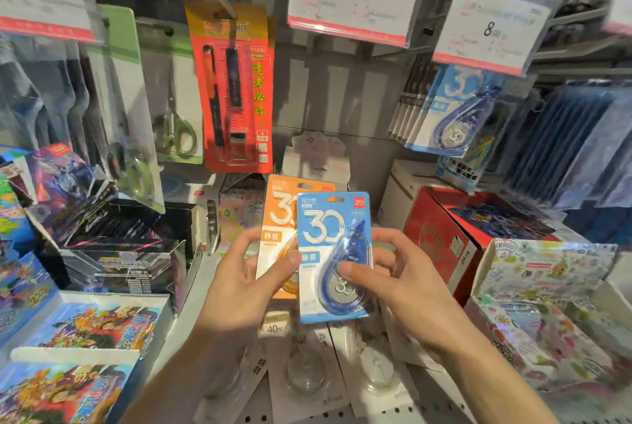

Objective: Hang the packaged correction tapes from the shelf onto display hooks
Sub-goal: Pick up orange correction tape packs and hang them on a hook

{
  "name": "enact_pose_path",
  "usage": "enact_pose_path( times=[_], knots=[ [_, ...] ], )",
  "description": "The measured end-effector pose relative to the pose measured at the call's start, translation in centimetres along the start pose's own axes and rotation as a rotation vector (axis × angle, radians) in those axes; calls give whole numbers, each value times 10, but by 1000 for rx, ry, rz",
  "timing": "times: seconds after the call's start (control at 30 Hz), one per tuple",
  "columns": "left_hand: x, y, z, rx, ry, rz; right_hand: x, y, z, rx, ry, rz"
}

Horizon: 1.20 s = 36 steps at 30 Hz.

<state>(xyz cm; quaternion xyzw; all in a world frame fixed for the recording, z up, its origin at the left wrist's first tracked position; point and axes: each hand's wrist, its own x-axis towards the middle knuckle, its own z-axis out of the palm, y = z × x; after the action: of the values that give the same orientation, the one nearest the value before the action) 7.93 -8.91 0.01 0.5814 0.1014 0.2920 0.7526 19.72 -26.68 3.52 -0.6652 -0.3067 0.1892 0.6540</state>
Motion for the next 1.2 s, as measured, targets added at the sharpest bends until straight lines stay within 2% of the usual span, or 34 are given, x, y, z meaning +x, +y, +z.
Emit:
enact_pose_path(
  times=[0.33,0.7,0.87,1.2],
  knots=[
    [-9,32,78,238,-10,250,-21,-58,-100,-106,55,-294],
    [-15,83,178,556,6,539,-23,-88,-222,-158,111,-467],
    [-21,108,201,675,42,652,-13,-89,-239,-151,124,-516],
    [-37,142,214,645,76,763,-2,-89,-234,-114,55,-536]
  ],
)
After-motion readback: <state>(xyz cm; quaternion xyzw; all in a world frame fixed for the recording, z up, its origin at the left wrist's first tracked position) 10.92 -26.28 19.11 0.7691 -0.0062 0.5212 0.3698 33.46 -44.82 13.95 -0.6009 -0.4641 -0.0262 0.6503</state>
